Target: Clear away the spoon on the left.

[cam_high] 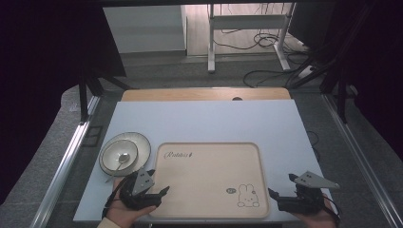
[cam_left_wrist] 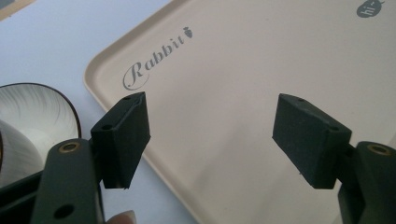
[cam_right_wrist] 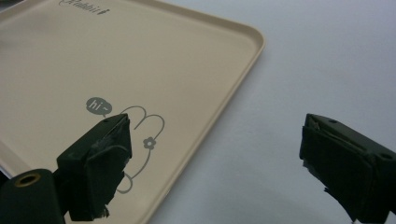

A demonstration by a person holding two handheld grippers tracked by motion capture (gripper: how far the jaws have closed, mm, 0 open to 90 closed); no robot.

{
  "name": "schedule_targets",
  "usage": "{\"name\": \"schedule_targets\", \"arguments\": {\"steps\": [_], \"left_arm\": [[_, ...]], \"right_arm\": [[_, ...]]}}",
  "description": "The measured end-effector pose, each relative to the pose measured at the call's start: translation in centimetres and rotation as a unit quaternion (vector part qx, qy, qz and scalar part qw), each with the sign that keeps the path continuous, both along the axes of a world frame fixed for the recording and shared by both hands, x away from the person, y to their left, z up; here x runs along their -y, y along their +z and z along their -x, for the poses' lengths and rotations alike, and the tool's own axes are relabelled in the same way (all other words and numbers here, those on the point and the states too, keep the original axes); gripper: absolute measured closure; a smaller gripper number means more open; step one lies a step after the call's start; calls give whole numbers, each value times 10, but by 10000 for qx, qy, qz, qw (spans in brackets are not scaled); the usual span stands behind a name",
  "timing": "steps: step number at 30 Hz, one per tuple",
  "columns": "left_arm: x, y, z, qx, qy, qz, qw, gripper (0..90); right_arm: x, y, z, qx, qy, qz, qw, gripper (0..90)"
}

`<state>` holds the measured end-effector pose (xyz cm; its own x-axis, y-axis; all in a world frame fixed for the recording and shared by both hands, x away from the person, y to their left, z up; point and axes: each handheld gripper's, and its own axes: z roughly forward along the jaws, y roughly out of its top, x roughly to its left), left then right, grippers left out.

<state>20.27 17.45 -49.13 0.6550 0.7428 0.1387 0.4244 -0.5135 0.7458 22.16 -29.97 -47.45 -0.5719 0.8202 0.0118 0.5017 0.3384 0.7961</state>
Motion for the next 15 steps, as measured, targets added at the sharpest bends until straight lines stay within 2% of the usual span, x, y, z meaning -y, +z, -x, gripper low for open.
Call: {"name": "schedule_targets", "arguments": {"steps": [7, 15], "left_arm": [[-1, 1, 3, 42, 1, 1, 10000, 275], [-6, 1, 5, 76, -6, 11, 10000, 277]], "right_arm": [[3, 1, 2, 26, -24, -31, 10000, 102], [1, 1, 2, 74, -33, 73, 9999, 102]]}}
